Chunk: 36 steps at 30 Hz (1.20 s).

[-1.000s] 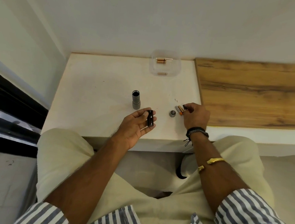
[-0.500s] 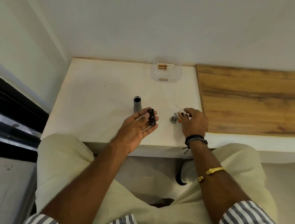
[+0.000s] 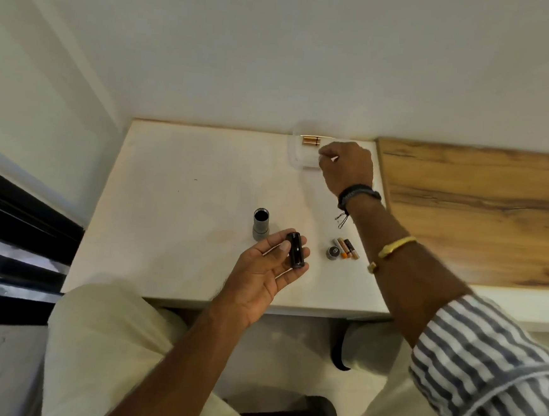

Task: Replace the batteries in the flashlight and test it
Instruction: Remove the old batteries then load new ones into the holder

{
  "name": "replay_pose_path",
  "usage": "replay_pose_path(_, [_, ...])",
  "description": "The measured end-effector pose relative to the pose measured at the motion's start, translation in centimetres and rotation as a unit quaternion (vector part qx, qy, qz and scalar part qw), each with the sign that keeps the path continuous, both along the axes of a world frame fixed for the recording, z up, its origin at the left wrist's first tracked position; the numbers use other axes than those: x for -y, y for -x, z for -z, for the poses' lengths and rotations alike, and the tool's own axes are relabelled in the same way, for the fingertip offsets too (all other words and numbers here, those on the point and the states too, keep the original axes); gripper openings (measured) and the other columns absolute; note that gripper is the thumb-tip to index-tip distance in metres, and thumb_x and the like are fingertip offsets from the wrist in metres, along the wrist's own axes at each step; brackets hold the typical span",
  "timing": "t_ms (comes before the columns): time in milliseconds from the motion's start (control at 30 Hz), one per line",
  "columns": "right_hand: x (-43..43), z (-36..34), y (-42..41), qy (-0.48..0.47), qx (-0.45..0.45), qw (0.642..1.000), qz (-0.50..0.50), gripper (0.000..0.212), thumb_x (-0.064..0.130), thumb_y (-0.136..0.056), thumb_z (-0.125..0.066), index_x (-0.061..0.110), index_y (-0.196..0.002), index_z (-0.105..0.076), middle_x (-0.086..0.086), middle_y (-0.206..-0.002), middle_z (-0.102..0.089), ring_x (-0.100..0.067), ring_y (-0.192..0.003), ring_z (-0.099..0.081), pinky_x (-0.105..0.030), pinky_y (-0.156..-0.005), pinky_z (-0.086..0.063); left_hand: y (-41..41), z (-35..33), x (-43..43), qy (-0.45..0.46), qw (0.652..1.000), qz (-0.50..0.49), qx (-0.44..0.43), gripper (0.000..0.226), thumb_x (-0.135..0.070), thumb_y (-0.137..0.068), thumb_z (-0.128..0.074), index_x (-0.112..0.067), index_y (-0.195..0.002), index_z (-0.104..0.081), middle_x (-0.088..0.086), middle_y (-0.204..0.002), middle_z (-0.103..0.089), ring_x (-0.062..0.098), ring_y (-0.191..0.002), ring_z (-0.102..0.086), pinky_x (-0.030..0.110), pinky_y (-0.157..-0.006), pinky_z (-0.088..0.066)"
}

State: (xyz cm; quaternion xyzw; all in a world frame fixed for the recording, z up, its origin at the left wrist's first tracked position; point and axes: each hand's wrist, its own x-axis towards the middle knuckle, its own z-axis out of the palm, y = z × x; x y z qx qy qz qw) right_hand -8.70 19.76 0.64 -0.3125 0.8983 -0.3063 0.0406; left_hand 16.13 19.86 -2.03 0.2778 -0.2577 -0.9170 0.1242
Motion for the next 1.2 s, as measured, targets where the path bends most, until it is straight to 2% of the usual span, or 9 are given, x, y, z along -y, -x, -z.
replay_pose_path(67, [1.6,0.6,1.6,-0.133,-0.022,0.989,-0.054,0.033,0.038,-0.094,-0.06,0.027,-0.123,-0.071,-0.003,-0.127,-0.068,-0.029,-0.122,-0.055,-0.041,-0.104,-0.043,0.2,0.1,0.1,-0.009,1.0,0.0,0.0,0.03,-0.01,-0.09,-0.065,-0.007,-0.12,-0.069,0.02,-0.126,-0.067,0.032,-0.112,-0.068,0.038,-0.083,-0.059])
replay_pose_path(133, [2.9,1.3,2.4,-0.28,-0.067,0.95,-0.124,0.042,0.045,-0.094,-0.056,0.031,-0.133,-0.061,-0.001,-0.137,-0.06,-0.028,-0.129,-0.048,-0.045,-0.107,-0.032,0.4,0.2,0.2,-0.017,1.0,0.0,0.008,0.033,-0.01,-0.089,-0.065,-0.006,-0.121,-0.067,0.02,-0.125,-0.068,0.032,-0.111,-0.069,0.038,-0.082,-0.059])
replay_pose_path(233, [3.8,2.2,2.6,-0.34,-0.087,0.919,-0.179,0.039,0.031,-0.093,-0.055,0.032,-0.132,-0.06,0.001,-0.134,-0.061,-0.026,-0.123,-0.054,-0.047,-0.107,-0.026,0.4,0.3,0.2,-0.021,1.0,0.005,0.022,0.033,-0.011,-0.088,-0.065,-0.007,-0.121,-0.067,0.019,-0.124,-0.069,0.032,-0.11,-0.069,0.038,-0.082,-0.06])
replay_pose_path(333, [4.3,2.4,2.7,-0.329,-0.094,0.922,-0.18,0.038,0.017,-0.092,-0.05,0.03,-0.124,-0.064,0.001,-0.122,-0.064,-0.026,-0.114,-0.058,-0.046,-0.103,-0.028,0.5,0.4,0.1,-0.024,0.999,0.009,0.029,0.033,-0.012,-0.087,-0.065,-0.008,-0.119,-0.069,0.018,-0.124,-0.069,0.032,-0.11,-0.069,0.038,-0.082,-0.06])
replay_pose_path(600, [4.4,2.6,3.2,-0.256,-0.054,0.95,-0.17,0.026,0.008,-0.086,-0.057,0.023,-0.104,-0.068,-0.003,-0.109,-0.068,-0.028,-0.106,-0.06,-0.036,-0.092,-0.039,0.6,0.3,0.0,-0.026,0.999,0.004,0.033,0.031,-0.012,-0.088,-0.065,-0.009,-0.118,-0.069,0.018,-0.125,-0.069,0.032,-0.111,-0.069,0.038,-0.082,-0.06])
replay_pose_path(700, [4.2,2.7,3.5,-0.209,-0.006,0.964,-0.164,0.02,0.015,-0.08,-0.076,0.02,-0.1,-0.072,-0.001,-0.099,-0.067,-0.025,-0.098,-0.063,-0.029,-0.078,-0.047,0.6,0.3,0.1,-0.026,0.999,0.003,0.034,0.032,-0.012,-0.089,-0.065,-0.008,-0.121,-0.068,0.018,-0.125,-0.068,0.032,-0.111,-0.069,0.038,-0.082,-0.06])
replay_pose_path(800, [3.8,2.6,3.7,-0.151,0.053,0.977,-0.144,0.033,0.033,-0.067,-0.092,0.02,-0.093,-0.076,0.005,-0.089,-0.065,-0.017,-0.087,-0.063,-0.025,-0.076,-0.047,0.5,0.3,0.2,-0.027,0.999,0.003,0.033,0.035,-0.011,-0.089,-0.064,-0.006,-0.124,-0.065,0.019,-0.125,-0.068,0.032,-0.11,-0.069,0.038,-0.082,-0.06])
replay_pose_path(933, [3.1,2.8,3.7,-0.083,0.1,0.984,-0.119,0.041,0.043,-0.06,-0.094,0.02,-0.091,-0.08,0.006,-0.086,-0.073,-0.01,-0.082,-0.065,-0.023,-0.08,-0.051,0.4,0.4,0.3,-0.03,0.999,0.001,0.034,0.037,-0.01,-0.088,-0.065,-0.005,-0.125,-0.064,0.019,-0.124,-0.069,0.033,-0.11,-0.069,0.038,-0.082,-0.06])
replay_pose_path(1200, [2.3,2.9,3.4,-0.037,0.097,0.991,-0.083,0.035,0.033,-0.063,-0.095,0.015,-0.089,-0.08,0.003,-0.086,-0.074,-0.013,-0.08,-0.064,-0.028,-0.08,-0.054,0.1,0.6,0.4,-0.027,0.999,-0.003,0.035,0.033,-0.009,-0.09,-0.064,-0.005,-0.123,-0.065,0.02,-0.124,-0.068,0.034,-0.112,-0.068,0.039,-0.083,-0.06])
